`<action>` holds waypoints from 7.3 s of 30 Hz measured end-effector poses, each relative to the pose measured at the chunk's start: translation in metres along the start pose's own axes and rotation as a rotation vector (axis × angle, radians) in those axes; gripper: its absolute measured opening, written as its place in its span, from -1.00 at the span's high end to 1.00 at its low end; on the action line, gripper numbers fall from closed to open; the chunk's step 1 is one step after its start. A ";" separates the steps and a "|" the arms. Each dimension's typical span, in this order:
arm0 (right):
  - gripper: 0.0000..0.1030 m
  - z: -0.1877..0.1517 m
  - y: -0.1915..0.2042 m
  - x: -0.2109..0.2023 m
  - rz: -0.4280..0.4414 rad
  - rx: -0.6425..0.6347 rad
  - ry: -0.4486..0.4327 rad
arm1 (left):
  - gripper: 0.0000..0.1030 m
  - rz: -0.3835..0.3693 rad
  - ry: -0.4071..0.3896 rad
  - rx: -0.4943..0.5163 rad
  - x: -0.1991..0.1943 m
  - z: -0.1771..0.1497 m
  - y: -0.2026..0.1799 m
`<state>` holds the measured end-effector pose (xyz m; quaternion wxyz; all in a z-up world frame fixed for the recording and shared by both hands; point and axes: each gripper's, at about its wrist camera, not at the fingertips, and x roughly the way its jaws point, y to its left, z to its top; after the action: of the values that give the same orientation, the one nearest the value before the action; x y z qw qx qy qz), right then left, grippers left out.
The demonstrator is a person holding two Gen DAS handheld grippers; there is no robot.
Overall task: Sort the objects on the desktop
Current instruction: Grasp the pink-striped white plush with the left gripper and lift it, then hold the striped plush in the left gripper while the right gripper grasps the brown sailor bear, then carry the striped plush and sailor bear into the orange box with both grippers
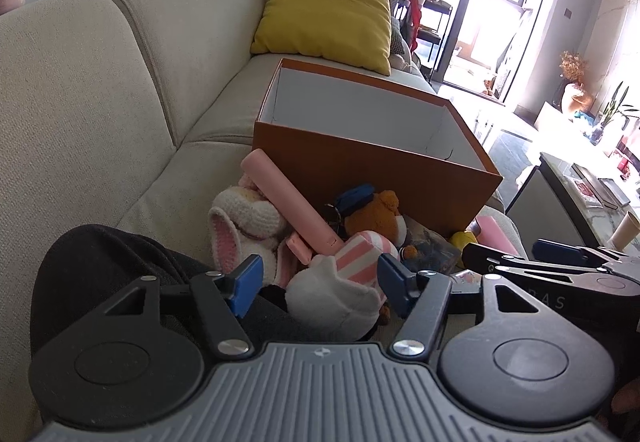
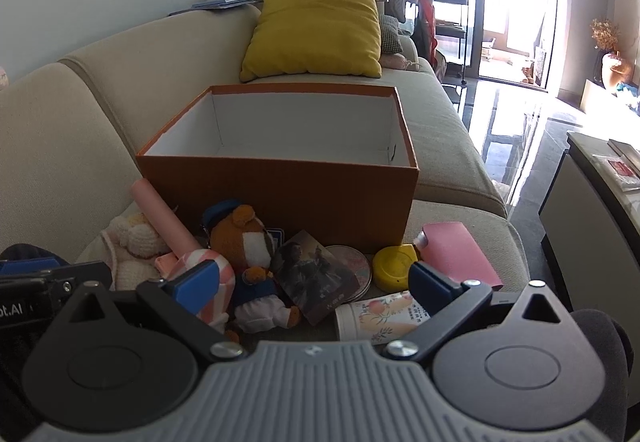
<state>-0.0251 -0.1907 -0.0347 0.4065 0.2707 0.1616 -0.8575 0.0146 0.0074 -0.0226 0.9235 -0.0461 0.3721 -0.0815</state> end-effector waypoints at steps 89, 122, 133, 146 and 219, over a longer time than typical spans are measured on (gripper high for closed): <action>0.39 -0.002 0.039 0.076 0.039 -0.100 0.179 | -0.29 -0.159 0.236 0.098 0.042 0.009 0.019; 0.69 -0.004 0.022 0.067 0.256 -0.135 0.167 | -0.24 -0.047 0.307 0.010 0.079 0.026 0.016; 0.72 -0.003 0.043 0.096 0.226 -0.169 0.210 | -0.08 -0.032 0.272 0.018 0.060 0.034 0.039; 0.97 0.011 0.054 0.074 0.286 -0.166 0.174 | -0.45 -0.079 0.298 -0.210 0.047 0.030 0.048; 0.70 0.087 0.000 0.053 0.208 0.077 0.114 | -0.35 -0.138 0.036 0.084 0.012 0.084 0.025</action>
<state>-0.0815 -0.2659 0.0035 0.4726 0.3496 0.1225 -0.7996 0.0841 0.0323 0.0259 0.9099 -0.0314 0.3808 -0.1614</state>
